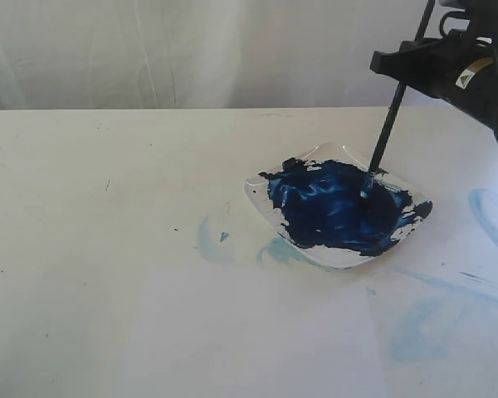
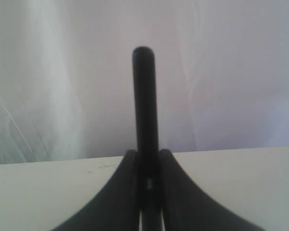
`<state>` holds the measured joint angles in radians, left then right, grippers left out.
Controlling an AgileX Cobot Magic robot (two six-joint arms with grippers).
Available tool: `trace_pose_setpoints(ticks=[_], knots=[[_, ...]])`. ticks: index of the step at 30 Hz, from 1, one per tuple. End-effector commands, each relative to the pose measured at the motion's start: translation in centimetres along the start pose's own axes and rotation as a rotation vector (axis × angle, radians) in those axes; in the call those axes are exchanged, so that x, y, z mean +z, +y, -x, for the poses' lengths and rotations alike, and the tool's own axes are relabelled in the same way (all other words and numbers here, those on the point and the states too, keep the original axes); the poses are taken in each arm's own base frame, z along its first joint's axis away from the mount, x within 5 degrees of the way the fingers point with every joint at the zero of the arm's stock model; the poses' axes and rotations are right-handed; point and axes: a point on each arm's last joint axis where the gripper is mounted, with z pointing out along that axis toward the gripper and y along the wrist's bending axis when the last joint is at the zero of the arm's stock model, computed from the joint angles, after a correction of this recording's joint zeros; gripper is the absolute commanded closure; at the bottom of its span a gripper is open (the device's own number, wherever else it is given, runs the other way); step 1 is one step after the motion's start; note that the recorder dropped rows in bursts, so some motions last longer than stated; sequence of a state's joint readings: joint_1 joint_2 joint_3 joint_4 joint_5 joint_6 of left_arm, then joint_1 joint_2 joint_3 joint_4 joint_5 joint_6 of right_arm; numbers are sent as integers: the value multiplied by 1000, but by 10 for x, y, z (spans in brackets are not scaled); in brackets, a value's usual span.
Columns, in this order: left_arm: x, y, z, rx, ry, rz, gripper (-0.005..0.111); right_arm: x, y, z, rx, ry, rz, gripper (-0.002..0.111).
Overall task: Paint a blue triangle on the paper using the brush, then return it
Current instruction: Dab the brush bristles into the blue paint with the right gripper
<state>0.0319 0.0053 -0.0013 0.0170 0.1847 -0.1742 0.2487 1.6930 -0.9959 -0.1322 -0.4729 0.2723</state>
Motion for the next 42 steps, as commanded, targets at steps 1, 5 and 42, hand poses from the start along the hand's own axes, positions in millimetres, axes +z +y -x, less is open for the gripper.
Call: trace_pose_setpoints(ticks=[1,5,42], knots=[[0,0,0,-4,-8,-9,107,-2,2,9,21,-54,16,108],[0,0,0,-4,-8,-9,107,-7,4,18,50,-87,24,108],[0,0,0,-4,-8,-9,107,-6,1,8,-94,13,-8,108]])
